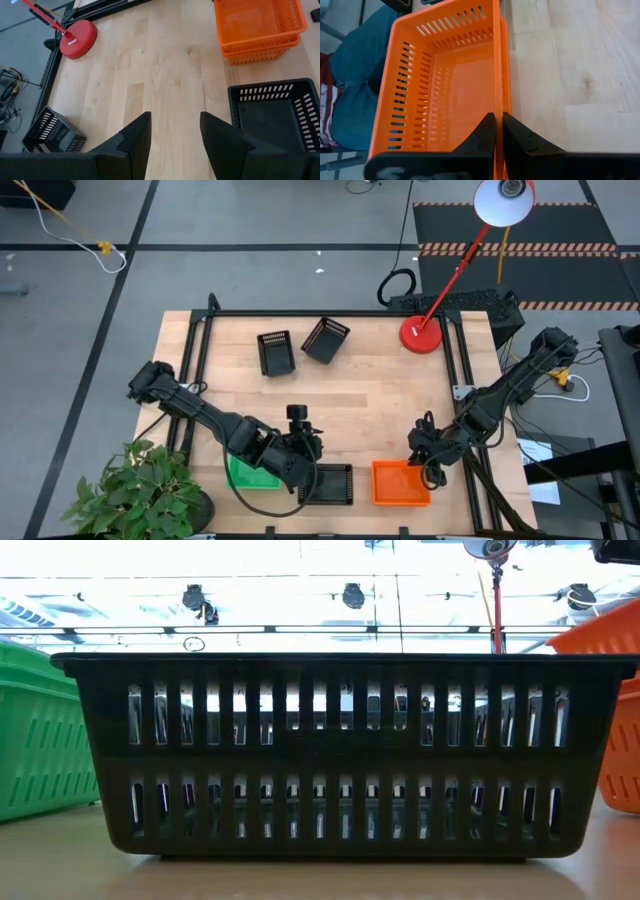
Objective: Stack baskets by color
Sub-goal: Stack the left orange bin on top of the right orange bin, then stack the top left black bin on top of the bottom black bin
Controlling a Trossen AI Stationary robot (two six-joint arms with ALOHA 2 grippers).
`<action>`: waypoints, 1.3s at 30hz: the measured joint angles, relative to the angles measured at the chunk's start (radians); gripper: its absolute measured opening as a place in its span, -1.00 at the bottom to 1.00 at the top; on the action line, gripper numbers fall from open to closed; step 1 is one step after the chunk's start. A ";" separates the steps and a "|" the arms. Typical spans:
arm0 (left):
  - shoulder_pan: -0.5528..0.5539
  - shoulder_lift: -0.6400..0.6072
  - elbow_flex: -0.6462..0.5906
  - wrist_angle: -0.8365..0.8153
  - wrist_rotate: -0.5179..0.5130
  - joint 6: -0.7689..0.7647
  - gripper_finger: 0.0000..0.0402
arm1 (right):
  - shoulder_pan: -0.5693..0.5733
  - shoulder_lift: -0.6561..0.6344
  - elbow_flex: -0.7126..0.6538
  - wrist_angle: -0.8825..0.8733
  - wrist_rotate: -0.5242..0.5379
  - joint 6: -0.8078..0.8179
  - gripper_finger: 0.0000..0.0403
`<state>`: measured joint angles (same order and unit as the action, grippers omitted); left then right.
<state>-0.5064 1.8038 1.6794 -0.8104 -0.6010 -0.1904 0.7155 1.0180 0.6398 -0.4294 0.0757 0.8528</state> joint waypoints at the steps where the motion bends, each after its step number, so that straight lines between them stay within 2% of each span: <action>1: 0.000 0.000 0.000 0.000 0.000 -0.001 -0.15 | 0.000 0.000 -0.002 0.003 0.000 0.000 -0.96; 5: 0.000 0.000 0.000 0.000 0.000 -0.002 -0.15 | 0.000 0.000 -0.007 0.016 0.001 0.000 -0.90; 16: 0.003 0.000 0.000 0.000 0.000 0.013 -0.15 | 0.000 -0.012 -0.008 0.015 0.026 0.022 -0.54; 22: 0.034 0.000 0.000 -0.013 -0.029 0.053 -0.15 | -0.014 -0.068 -0.008 0.055 0.082 0.011 -0.48; 31: 0.192 0.000 0.000 -0.149 -0.025 0.077 -0.15 | -0.037 -0.156 -0.008 0.088 0.232 -0.126 -0.48; 36: 0.316 0.000 -0.001 -0.326 0.007 0.013 -0.15 | -0.053 -0.194 -0.008 0.069 0.233 -0.191 -0.48; 39: 0.397 0.000 -0.007 -0.431 0.063 -0.017 -0.15 | -0.054 -0.207 -0.008 0.033 0.234 -0.187 -0.48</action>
<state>-0.1094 1.8042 1.6727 -1.2415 -0.5381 -0.2073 0.6619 0.8112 0.6319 -0.3966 0.3096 0.6659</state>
